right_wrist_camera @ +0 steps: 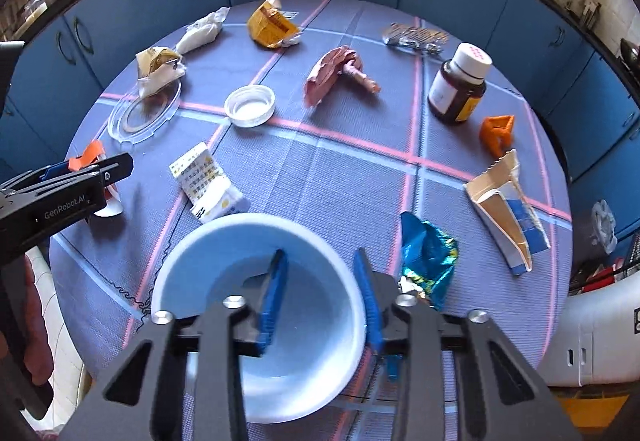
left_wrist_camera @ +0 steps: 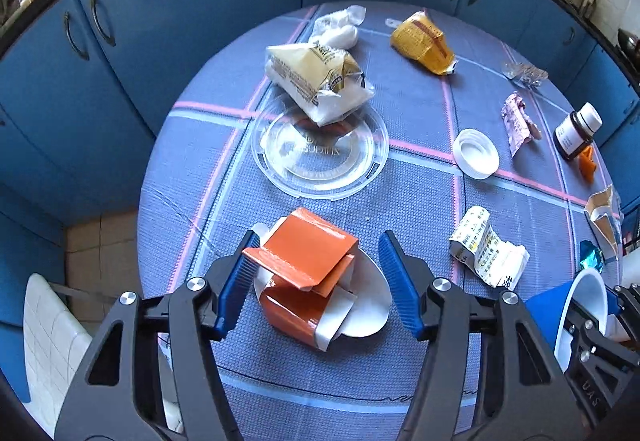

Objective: Collect trash
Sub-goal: 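Carry the orange carton and white bowl with both tools over the black bin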

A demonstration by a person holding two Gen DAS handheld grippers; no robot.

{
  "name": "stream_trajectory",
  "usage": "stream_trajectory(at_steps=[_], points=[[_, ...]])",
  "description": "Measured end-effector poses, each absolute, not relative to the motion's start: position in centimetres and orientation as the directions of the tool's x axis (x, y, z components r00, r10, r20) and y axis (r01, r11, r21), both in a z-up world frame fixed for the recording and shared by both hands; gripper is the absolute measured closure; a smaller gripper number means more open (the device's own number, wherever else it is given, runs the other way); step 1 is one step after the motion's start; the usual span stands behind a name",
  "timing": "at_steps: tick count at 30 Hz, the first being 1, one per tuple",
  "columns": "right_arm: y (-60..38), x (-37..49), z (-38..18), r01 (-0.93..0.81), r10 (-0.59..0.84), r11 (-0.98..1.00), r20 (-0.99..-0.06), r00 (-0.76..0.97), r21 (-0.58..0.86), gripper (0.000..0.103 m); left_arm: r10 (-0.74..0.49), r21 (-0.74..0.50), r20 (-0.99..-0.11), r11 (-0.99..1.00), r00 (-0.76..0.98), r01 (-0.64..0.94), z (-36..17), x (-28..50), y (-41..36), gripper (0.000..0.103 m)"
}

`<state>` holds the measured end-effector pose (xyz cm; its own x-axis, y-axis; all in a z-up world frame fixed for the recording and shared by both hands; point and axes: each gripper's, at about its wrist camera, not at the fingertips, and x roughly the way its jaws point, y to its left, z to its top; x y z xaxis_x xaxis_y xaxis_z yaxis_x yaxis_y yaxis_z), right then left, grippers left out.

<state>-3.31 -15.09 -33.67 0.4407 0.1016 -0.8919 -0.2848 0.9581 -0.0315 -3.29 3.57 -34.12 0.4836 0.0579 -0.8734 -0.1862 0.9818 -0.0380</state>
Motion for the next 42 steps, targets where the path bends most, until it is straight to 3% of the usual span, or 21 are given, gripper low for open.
stream_trajectory(at_steps=[6,18,28,42], points=[[-15.0,-3.2,-33.5,-0.305,0.143,0.952,-0.888,0.438,0.003,0.093,0.041,-0.041,-0.876,0.986,0.480,-0.160,-34.0,-3.6,3.4,0.061],[-15.6,-1.9,-30.5,-0.284,0.164,0.958,-0.868,0.468,0.028,0.095,0.011,-0.037,-0.832,0.996,0.555,-0.075,-29.9,-1.9,1.5,0.064],[-18.3,2.7,-26.3,-0.185,0.119,0.983,-0.820,0.559,0.016,0.095,-0.050,-0.053,-0.774,0.999,0.631,0.014,-25.2,4.7,-1.6,0.064],[-28.1,14.1,-22.1,0.119,-0.124,0.991,-0.704,0.699,-0.057,0.095,-0.224,-0.063,-0.672,0.967,0.705,0.247,-20.3,16.6,-13.2,0.064]])
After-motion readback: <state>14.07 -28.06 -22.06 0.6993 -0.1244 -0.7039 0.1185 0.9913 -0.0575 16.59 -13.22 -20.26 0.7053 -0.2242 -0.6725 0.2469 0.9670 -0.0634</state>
